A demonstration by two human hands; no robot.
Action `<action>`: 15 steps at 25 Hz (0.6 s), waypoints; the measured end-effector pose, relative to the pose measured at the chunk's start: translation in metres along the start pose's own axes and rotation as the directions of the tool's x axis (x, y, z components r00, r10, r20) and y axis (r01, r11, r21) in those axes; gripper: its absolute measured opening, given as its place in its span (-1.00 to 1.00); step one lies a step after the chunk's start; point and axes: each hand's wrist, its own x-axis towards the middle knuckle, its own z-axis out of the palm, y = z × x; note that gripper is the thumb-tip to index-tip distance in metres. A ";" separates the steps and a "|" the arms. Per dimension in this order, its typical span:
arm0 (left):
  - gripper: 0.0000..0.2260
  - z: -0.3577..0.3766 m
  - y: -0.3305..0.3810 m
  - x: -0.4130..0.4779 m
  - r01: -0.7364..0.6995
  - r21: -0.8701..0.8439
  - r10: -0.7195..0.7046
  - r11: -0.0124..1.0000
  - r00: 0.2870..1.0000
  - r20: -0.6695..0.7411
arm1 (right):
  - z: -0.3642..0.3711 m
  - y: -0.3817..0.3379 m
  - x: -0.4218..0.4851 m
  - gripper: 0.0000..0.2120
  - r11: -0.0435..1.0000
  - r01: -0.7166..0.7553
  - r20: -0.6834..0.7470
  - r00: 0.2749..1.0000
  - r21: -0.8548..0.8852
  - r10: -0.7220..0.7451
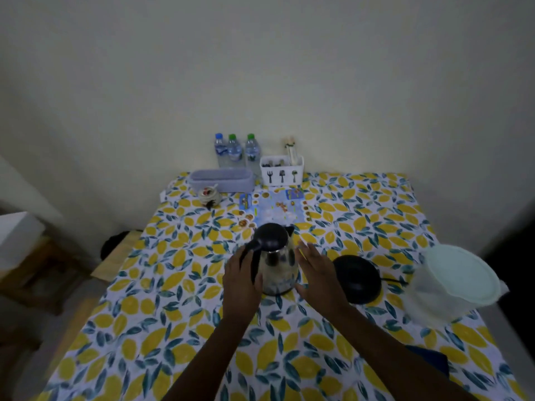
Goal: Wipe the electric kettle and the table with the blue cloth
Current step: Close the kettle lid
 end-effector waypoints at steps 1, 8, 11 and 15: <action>-0.54 -0.004 -0.004 0.008 0.020 -0.014 -0.020 1.000 1.000 0.000 | -0.002 -0.005 0.017 -0.16 1.000 0.014 0.019 1.000 -0.024 -0.014; -0.60 -0.001 -0.028 0.039 0.082 -0.261 -0.035 0.962 0.983 0.178 | 0.009 -0.021 0.084 -0.17 0.998 0.053 0.187 0.981 0.017 -0.055; -0.72 0.007 -0.030 0.042 0.165 -0.368 -0.101 0.915 0.977 0.188 | 0.016 -0.017 0.082 -0.13 0.996 0.032 0.166 0.985 0.085 -0.046; -0.80 0.013 -0.027 0.050 0.254 -0.397 -0.188 0.882 0.962 0.199 | 0.020 -0.014 0.082 -0.07 0.993 0.031 0.145 0.988 0.110 -0.047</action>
